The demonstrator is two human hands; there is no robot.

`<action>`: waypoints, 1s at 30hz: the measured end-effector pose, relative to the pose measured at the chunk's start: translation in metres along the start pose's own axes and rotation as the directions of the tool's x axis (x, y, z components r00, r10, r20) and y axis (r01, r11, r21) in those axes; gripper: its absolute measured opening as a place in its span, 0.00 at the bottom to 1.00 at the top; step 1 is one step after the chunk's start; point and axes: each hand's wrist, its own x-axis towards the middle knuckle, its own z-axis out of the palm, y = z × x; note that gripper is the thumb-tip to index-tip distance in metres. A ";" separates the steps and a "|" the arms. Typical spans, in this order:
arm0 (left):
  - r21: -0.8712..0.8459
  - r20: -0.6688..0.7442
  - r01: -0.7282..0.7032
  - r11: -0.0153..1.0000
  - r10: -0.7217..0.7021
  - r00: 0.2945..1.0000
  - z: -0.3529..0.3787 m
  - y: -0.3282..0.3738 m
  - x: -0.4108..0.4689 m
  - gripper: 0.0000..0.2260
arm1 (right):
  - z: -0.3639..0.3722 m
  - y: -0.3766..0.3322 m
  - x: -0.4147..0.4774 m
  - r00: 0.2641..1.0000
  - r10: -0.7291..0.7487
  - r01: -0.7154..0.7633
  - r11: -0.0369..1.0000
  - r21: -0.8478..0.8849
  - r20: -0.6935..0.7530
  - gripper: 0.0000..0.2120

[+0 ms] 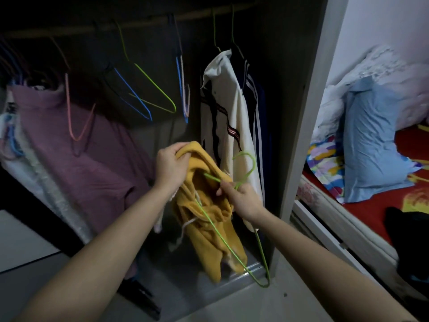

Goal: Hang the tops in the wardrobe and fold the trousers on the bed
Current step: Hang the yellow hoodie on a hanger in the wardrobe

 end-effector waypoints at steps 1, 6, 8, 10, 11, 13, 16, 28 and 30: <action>-0.019 -0.014 0.003 1.000 -0.003 1.000 0.002 0.004 0.004 0.08 | 0.005 0.003 0.001 0.997 0.048 -0.042 0.995 -0.096 0.060 0.20; 0.035 -0.022 0.009 0.999 -0.008 1.000 -0.004 -0.007 0.006 0.08 | -0.010 0.002 0.011 0.944 0.201 -0.048 0.867 -0.496 0.260 0.18; 0.072 0.020 0.026 0.997 -0.027 0.999 -0.008 -0.016 0.001 0.06 | -0.027 -0.014 0.010 0.929 0.170 0.023 0.861 -0.509 0.329 0.17; 0.090 0.047 0.033 0.995 -0.038 0.998 -0.009 -0.020 -0.004 0.07 | -0.041 -0.030 0.007 0.928 0.097 0.047 0.927 -0.372 0.360 0.17; 0.085 0.051 0.039 0.996 -0.044 0.998 -0.009 -0.018 -0.006 0.09 | -0.045 -0.034 0.006 0.932 0.055 0.056 0.955 -0.292 0.357 0.16; 0.061 0.055 0.050 0.997 -0.054 0.997 -0.006 -0.011 -0.008 0.13 | -0.041 -0.033 0.008 0.932 0.030 0.078 0.957 -0.280 0.360 0.16; -0.079 0.081 0.091 0.993 -0.085 0.993 0.006 0.011 -0.009 0.12 | -0.005 -0.004 0.006 0.910 0.124 0.128 0.823 -0.554 0.395 0.16; 0.017 0.069 0.186 0.982 -0.187 0.980 -0.023 0.012 -0.007 0.10 | -0.001 -0.010 -0.002 0.941 -0.321 0.324 0.946 0.006 -0.106 0.21; -0.117 0.092 0.208 0.971 -0.198 0.976 -0.023 0.027 -0.008 0.09 | 0.000 -0.020 0.002 0.949 -0.301 0.306 0.951 0.041 -0.096 0.21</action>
